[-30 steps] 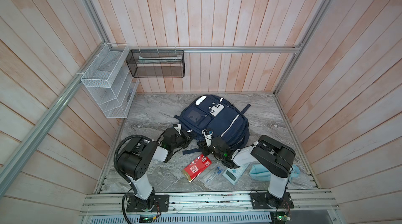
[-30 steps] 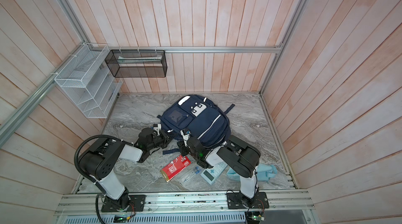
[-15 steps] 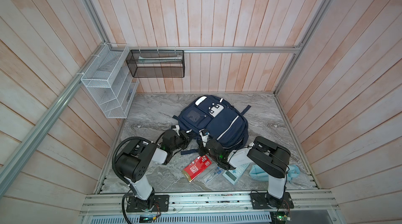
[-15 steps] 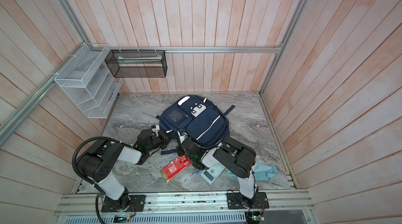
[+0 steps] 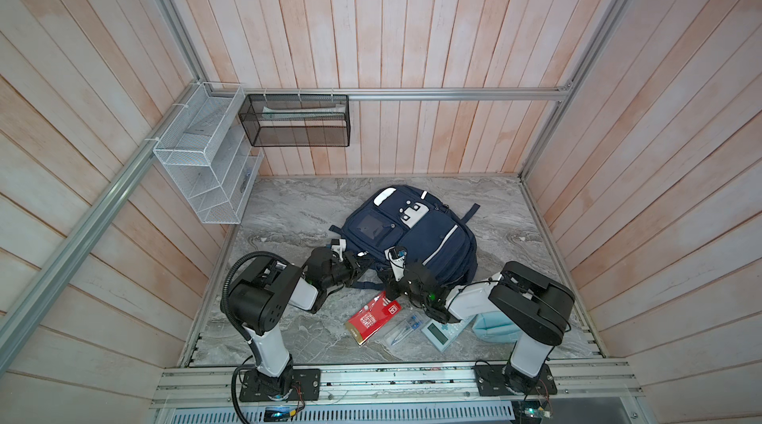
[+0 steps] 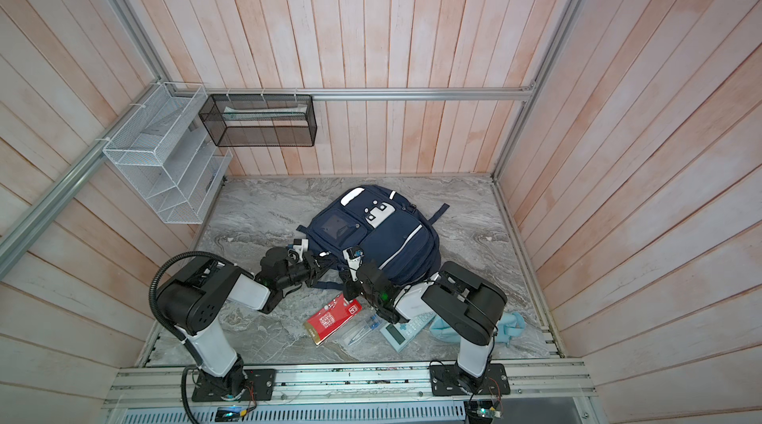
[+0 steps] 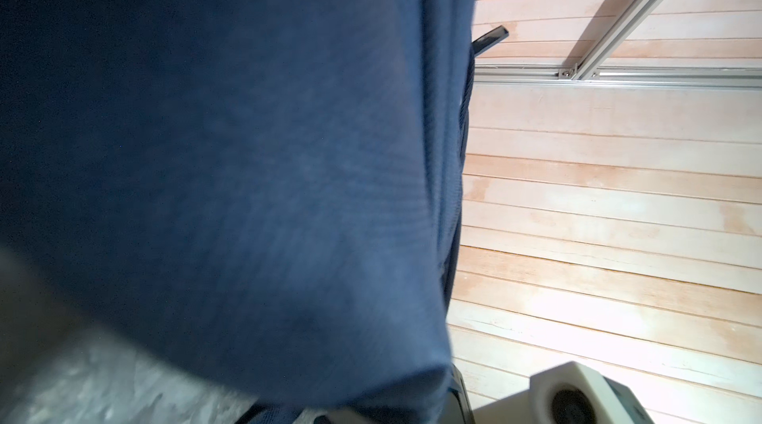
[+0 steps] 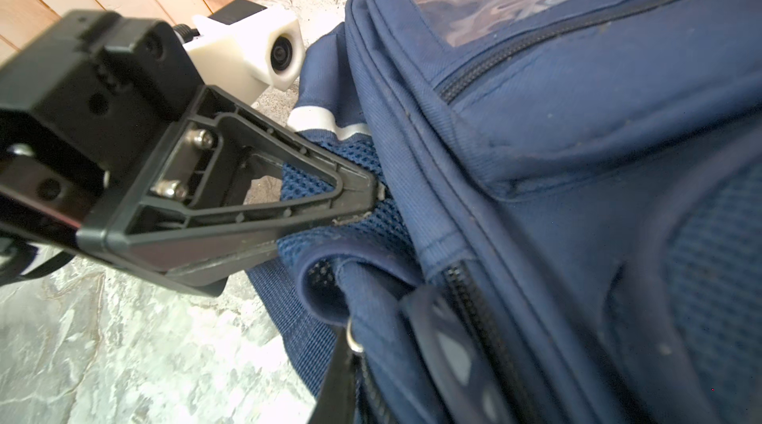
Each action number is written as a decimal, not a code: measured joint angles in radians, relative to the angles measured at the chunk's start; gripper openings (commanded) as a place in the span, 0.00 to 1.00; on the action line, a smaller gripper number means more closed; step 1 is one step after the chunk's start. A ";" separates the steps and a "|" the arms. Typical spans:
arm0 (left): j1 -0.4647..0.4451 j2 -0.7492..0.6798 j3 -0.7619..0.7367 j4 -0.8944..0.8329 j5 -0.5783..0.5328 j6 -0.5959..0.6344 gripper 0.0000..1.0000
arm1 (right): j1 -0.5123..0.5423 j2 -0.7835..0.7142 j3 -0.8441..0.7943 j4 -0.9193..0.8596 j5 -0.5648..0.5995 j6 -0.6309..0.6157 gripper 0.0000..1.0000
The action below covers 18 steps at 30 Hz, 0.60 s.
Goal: Pack the student bag
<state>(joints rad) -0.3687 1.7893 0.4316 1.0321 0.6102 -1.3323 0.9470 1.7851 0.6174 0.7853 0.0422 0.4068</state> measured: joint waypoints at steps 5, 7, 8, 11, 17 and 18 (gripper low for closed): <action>0.010 -0.029 -0.010 -0.009 -0.016 0.005 0.00 | -0.076 0.000 0.014 -0.010 -0.143 -0.060 0.15; 0.016 -0.053 -0.015 -0.016 -0.041 0.008 0.00 | -0.115 0.002 0.048 -0.043 -0.220 -0.089 0.17; 0.016 -0.064 -0.018 -0.016 -0.063 0.009 0.00 | -0.130 0.004 0.069 -0.065 -0.249 -0.102 0.17; -0.006 -0.094 -0.036 -0.013 -0.148 0.007 0.00 | -0.153 0.021 0.121 -0.109 -0.296 -0.130 0.21; -0.064 -0.120 -0.114 -0.006 -0.296 -0.020 0.00 | -0.130 0.052 0.142 -0.183 -0.260 -0.173 0.41; -0.071 -0.125 -0.121 -0.006 -0.309 -0.024 0.00 | -0.119 0.052 0.141 -0.188 -0.236 -0.171 0.43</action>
<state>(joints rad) -0.4400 1.6646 0.3111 1.0260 0.3012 -1.3567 0.8284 1.8374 0.7586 0.5968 -0.1936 0.2356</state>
